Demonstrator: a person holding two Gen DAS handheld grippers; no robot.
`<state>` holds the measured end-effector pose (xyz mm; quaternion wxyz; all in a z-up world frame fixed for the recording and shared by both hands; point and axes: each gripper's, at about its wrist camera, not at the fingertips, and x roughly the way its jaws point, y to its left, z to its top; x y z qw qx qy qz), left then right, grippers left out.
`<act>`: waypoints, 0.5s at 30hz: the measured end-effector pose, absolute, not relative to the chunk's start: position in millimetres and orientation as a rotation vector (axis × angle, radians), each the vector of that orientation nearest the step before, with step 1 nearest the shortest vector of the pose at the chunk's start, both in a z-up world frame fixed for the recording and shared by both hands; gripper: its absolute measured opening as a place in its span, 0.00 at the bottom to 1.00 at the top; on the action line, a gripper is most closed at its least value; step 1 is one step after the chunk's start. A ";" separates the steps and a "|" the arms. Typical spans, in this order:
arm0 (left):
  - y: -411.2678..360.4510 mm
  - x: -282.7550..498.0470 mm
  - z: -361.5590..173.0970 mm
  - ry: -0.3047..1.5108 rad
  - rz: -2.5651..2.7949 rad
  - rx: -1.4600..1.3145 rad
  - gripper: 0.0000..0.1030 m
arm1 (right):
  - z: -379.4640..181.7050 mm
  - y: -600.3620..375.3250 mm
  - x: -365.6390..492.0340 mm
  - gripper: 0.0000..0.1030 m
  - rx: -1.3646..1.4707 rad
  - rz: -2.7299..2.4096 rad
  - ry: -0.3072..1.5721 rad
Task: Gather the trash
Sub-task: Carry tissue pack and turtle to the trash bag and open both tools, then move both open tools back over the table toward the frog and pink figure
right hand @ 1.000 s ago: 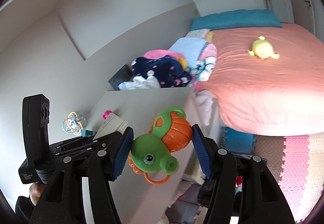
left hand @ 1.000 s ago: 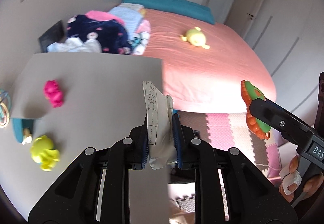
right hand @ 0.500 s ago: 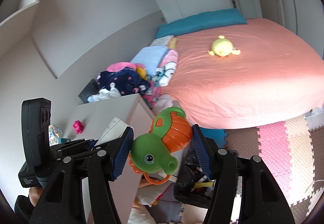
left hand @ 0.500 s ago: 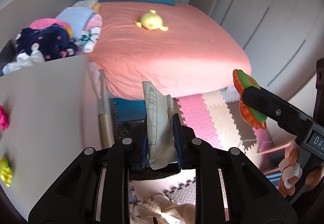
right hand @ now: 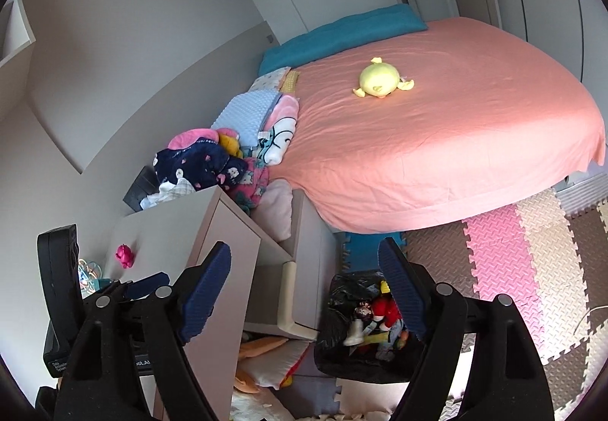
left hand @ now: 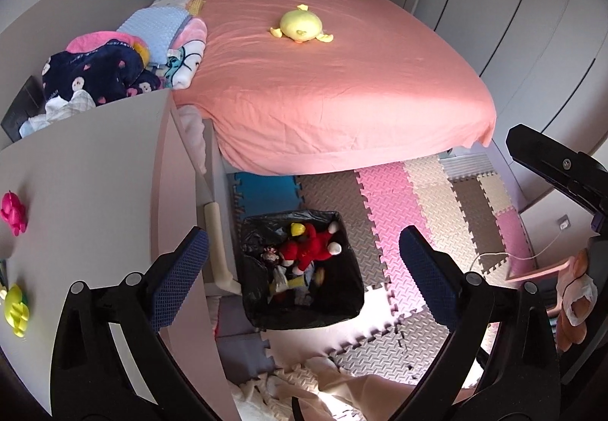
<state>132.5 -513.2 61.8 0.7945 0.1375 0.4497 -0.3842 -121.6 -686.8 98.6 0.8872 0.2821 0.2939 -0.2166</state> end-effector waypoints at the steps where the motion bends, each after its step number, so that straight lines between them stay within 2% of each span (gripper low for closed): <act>1: -511.6 132.4 60.9 0.967 -0.820 0.295 0.94 | 98.0 -685.6 -120.8 0.78 0.585 -0.445 0.613; 15: -478.8 135.2 55.1 0.992 -0.751 0.250 0.94 | 92.0 -656.1 -93.1 0.78 0.535 -0.342 0.677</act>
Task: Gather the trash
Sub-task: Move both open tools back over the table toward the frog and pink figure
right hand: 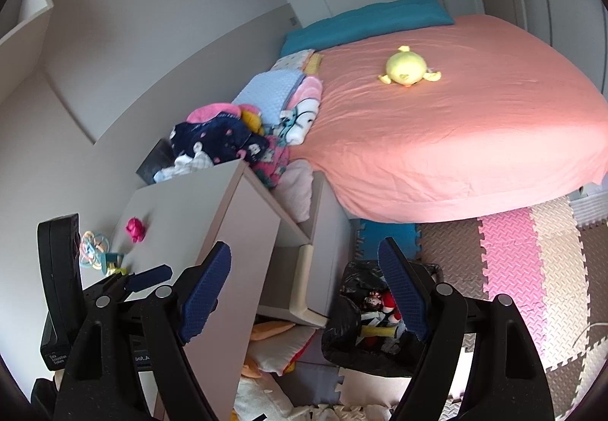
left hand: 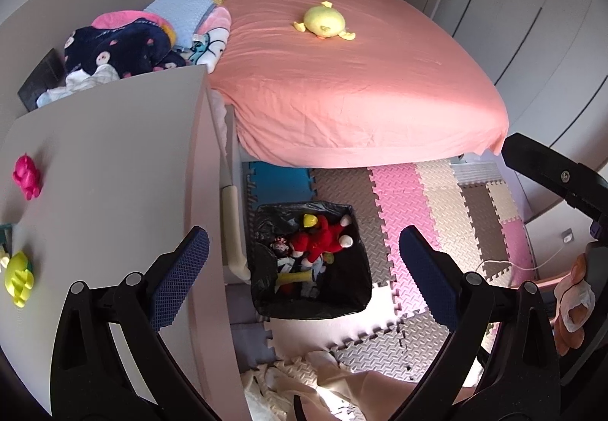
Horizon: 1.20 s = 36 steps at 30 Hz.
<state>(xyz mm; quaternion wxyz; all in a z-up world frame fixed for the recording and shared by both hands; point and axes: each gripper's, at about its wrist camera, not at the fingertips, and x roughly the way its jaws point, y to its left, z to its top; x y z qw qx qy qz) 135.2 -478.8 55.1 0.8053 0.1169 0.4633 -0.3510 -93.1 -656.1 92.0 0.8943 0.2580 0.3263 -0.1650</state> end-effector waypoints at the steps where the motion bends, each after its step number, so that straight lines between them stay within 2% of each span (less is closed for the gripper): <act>1: -473.4 136.2 54.9 0.992 -0.741 0.240 0.94 | 91.3 -651.0 -88.8 0.78 0.525 -0.327 0.685; 16: -389.2 155.5 51.1 1.003 -0.557 0.132 0.94 | 84.2 -598.8 -34.3 0.78 0.469 -0.175 0.763; 26: -317.4 170.8 56.7 0.947 -0.342 0.034 0.94 | 81.0 -552.5 11.9 0.78 0.412 -0.034 0.807; 36: -258.3 202.2 39.9 0.969 -0.145 -0.081 0.94 | 76.0 -522.2 55.4 0.78 0.374 0.057 0.840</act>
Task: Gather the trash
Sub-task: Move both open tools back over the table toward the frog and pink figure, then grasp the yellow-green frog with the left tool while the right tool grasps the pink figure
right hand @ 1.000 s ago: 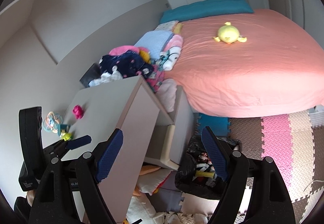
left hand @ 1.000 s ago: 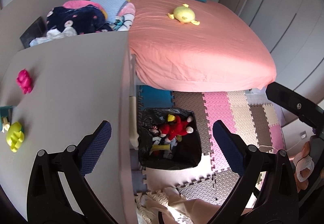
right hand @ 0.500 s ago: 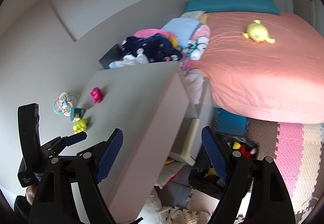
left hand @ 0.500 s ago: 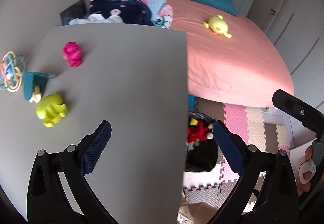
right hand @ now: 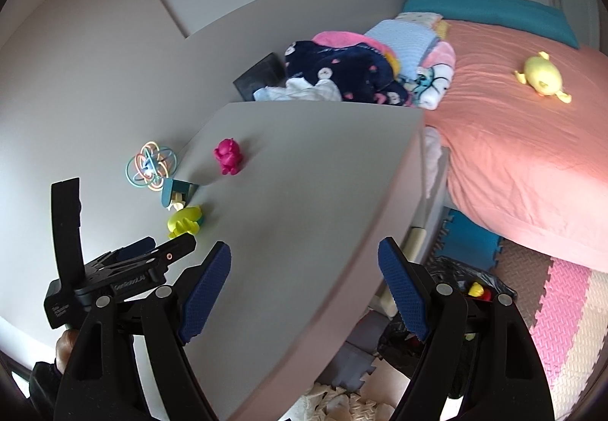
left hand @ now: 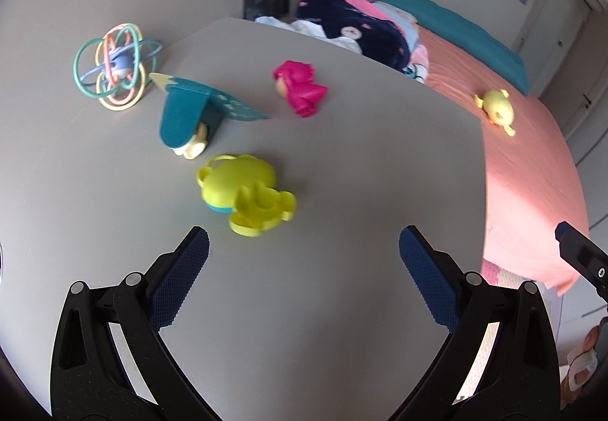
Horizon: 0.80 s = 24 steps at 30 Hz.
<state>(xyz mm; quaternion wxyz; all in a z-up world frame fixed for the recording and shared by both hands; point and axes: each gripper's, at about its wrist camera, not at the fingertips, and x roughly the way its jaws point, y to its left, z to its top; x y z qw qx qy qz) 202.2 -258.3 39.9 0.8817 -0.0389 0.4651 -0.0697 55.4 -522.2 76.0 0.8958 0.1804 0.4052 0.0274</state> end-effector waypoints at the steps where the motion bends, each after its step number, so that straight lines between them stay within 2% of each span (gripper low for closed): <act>1: -253.9 204.5 38.5 0.969 -0.137 -0.085 0.94 | 75.4 -520.4 59.3 0.78 0.373 0.063 0.842; 9: -236.7 230.3 23.8 0.992 -0.088 -0.104 0.92 | 67.0 -504.1 98.0 0.78 0.362 0.110 0.866; 16: -229.5 242.0 10.6 1.020 -0.106 -0.125 0.59 | 59.5 -487.9 129.8 0.78 0.340 0.147 0.886; 24: -214.1 242.0 8.8 0.980 -0.110 -0.156 0.57 | 51.0 -459.6 173.4 0.78 0.287 0.201 0.900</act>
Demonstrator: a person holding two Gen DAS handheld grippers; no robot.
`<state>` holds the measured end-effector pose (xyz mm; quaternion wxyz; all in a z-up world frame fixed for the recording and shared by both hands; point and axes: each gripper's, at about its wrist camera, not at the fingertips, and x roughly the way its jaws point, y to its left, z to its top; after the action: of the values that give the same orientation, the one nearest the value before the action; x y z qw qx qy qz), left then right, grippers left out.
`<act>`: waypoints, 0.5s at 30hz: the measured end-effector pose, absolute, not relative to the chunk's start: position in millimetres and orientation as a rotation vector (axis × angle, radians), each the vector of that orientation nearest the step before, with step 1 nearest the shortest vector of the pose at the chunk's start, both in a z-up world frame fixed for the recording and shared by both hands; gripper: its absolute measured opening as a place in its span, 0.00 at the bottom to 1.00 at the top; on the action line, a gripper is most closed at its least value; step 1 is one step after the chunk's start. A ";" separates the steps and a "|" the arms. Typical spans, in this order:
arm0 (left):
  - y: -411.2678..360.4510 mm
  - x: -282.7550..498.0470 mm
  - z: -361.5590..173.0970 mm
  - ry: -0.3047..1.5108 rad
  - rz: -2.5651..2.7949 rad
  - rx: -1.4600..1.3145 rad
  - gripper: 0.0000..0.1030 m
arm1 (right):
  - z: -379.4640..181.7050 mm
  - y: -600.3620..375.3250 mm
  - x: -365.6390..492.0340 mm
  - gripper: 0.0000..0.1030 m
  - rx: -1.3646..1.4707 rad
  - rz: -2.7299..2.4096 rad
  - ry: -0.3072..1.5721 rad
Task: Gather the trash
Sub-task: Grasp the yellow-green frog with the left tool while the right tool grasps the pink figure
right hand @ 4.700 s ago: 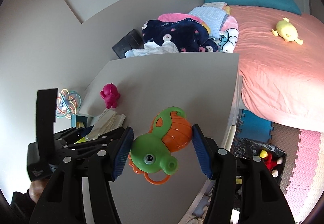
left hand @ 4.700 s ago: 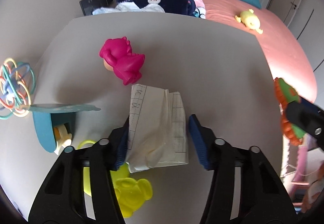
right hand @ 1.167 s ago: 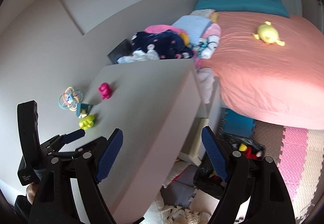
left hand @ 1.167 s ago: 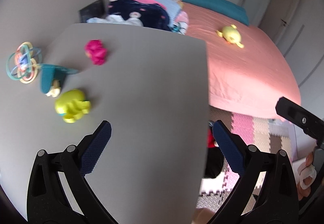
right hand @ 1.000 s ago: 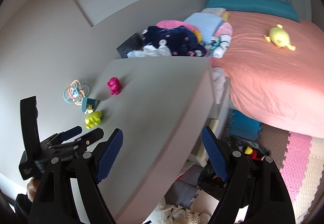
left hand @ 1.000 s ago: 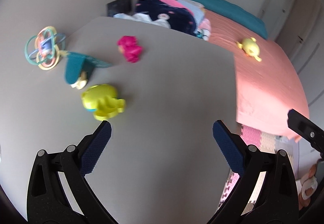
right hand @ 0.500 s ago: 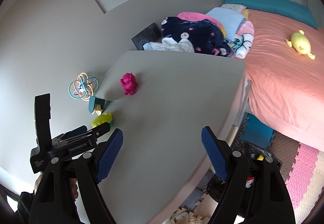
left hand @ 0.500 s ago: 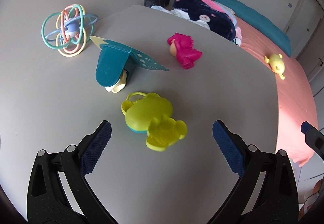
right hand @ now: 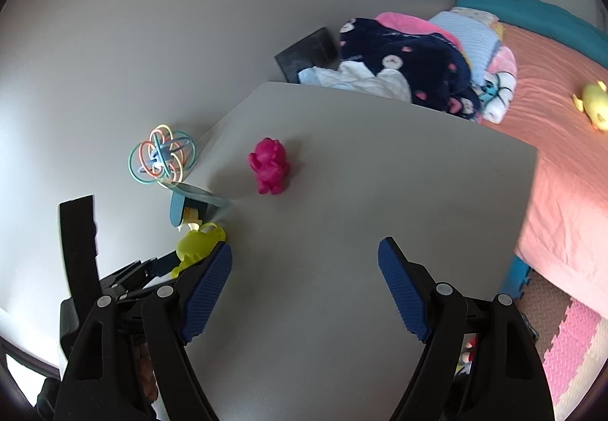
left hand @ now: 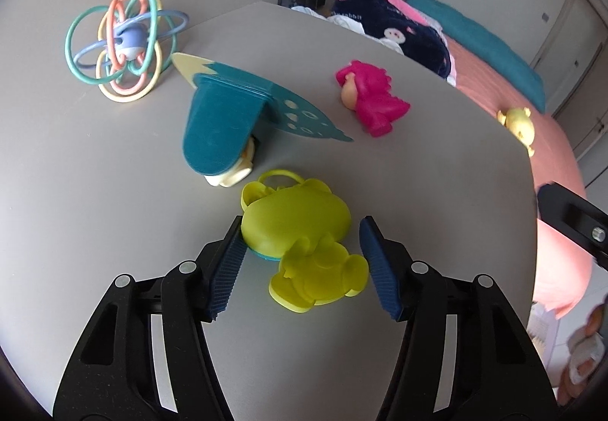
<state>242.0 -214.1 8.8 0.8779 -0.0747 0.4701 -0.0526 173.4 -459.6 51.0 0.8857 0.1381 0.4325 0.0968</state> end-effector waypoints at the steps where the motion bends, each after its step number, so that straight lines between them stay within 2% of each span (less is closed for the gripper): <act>1: -211.6 241.6 9.3 0.976 -0.116 -0.165 0.57 | 49.4 -455.4 181.2 0.78 0.280 0.207 0.903; 5: -204.4 236.6 14.5 0.955 -0.146 -0.162 0.57 | 43.3 -446.0 206.1 0.78 0.273 0.220 0.915; 9: -199.8 233.0 21.0 0.939 -0.157 -0.161 0.57 | 34.8 -436.9 234.1 0.67 0.288 0.234 0.941; 15: -196.9 232.9 24.5 0.928 -0.176 -0.187 0.57 | 22.5 -411.3 275.7 0.63 0.232 0.237 0.970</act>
<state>232.9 -196.9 24.5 0.8863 -0.0899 0.4464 -0.0845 275.7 -411.3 22.5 0.8714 0.1108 0.4642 0.1133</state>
